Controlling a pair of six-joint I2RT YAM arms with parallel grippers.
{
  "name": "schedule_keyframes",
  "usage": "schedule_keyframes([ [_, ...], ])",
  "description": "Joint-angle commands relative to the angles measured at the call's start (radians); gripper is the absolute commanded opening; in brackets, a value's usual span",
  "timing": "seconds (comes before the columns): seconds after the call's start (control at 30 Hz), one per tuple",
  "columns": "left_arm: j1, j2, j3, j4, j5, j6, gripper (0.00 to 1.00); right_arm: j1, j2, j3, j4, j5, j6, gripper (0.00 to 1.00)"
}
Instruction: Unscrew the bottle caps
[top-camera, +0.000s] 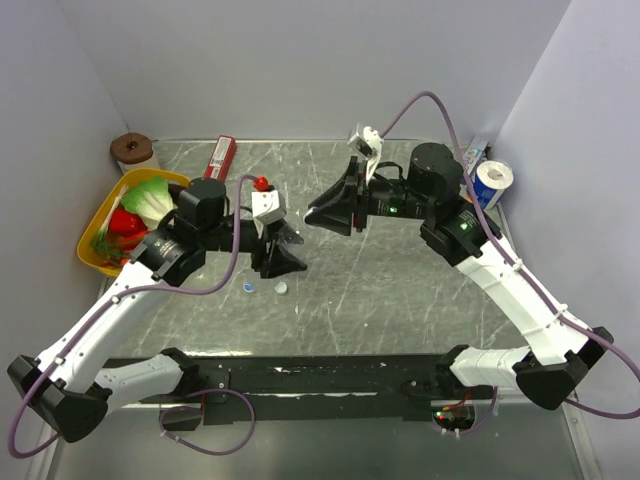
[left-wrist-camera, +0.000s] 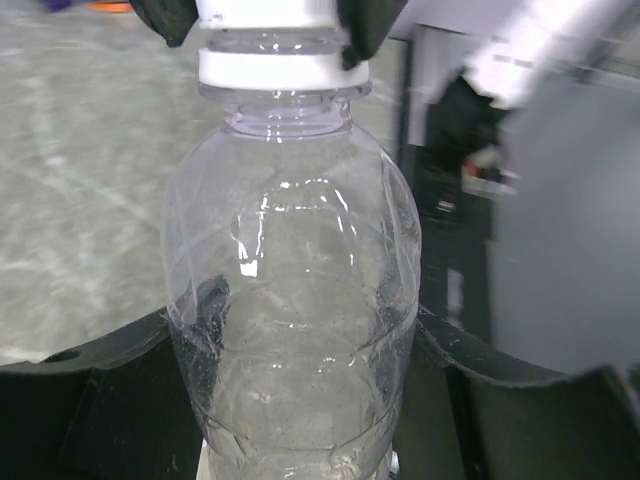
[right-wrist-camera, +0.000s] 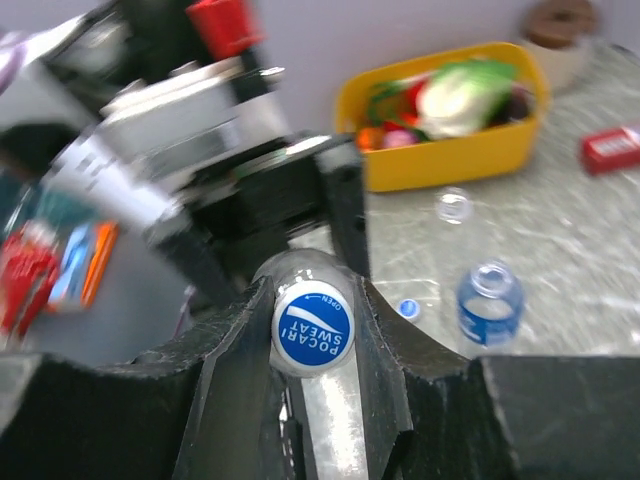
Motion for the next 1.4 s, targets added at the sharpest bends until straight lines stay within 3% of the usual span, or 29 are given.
schedule_keyframes([
  [0.0, 0.024, -0.009, 0.084, -0.045, 0.425, 0.109, 0.59, -0.027, -0.016, -0.028, 0.044, -0.197, -0.092, 0.20],
  [0.2, 0.037, 0.022, 0.136, -0.163, 0.615, 0.186, 0.60, -0.034, -0.036, -0.037, 0.023, -0.252, -0.130, 0.20],
  [0.4, 0.038, 0.042, 0.152, -0.203, 0.700, 0.215, 0.61, -0.047, -0.048, -0.043, 0.018, -0.280, -0.155, 0.23],
  [0.57, 0.038, 0.034, 0.130, -0.139, 0.599, 0.151, 0.61, -0.045, -0.058, -0.040, 0.023, -0.274, -0.138, 0.32],
  [0.77, 0.038, 0.038, 0.096, -0.050, 0.510, 0.078, 0.60, -0.045, -0.070, -0.063, 0.049, -0.262, -0.117, 0.51],
  [1.03, 0.038, 0.043, 0.084, -0.032, 0.439, 0.064, 0.60, -0.045, -0.068, -0.068, 0.049, -0.260, -0.118, 0.84],
  [1.37, 0.038, 0.022, 0.066, 0.010, 0.297, 0.031, 0.61, -0.053, -0.107, -0.057, -0.144, -0.206, -0.210, 0.91],
])
